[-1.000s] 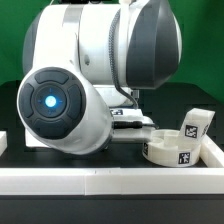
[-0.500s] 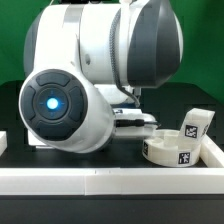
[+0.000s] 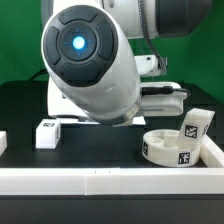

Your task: Assemble stool

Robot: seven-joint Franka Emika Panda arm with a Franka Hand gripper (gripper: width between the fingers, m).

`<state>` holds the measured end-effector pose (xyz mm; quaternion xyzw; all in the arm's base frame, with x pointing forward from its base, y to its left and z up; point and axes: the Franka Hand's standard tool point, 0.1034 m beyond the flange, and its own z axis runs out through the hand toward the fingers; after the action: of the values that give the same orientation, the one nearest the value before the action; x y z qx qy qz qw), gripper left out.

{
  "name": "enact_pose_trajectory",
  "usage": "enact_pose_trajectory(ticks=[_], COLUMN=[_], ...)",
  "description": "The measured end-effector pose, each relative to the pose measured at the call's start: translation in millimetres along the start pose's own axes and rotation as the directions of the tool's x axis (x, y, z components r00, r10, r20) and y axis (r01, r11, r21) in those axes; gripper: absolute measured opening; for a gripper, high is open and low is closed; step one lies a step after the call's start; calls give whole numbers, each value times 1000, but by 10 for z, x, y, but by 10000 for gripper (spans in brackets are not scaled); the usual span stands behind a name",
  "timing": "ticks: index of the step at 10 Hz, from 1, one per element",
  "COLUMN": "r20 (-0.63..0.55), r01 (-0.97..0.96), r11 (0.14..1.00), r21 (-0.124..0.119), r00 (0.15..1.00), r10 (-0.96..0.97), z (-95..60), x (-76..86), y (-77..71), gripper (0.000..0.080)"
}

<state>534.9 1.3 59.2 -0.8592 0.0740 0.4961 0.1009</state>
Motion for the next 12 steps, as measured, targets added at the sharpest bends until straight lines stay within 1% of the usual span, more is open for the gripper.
enact_pose_trajectory(ticks=[2,3,4,5,6,7,9,11,12], r20=[-21,-17,-8,-140,-207,-296,-454,-563,-626], r01=[0,-1,-3,6,9,7,6,5,-8], r11=[1000,1000,1000,1000,1000,1000,1000,1000,1000], r21=[1,2,2,0,0,2,8,8,18], r00=[1000,1000,1000,990,978,955,891,827,779], r10=[0,1,3,-6,-9,-6,-1,1,17], z=[-25,-25,-41,-225,-283,-333,-387,-412,-427], x=[31,19,-31,53,-63,-93,-28,-16,-19], y=[-1,-4,-18,-112,-194,-241,-245,-262,-318], gripper=[325,325,325,325,325,325,325,327,327])
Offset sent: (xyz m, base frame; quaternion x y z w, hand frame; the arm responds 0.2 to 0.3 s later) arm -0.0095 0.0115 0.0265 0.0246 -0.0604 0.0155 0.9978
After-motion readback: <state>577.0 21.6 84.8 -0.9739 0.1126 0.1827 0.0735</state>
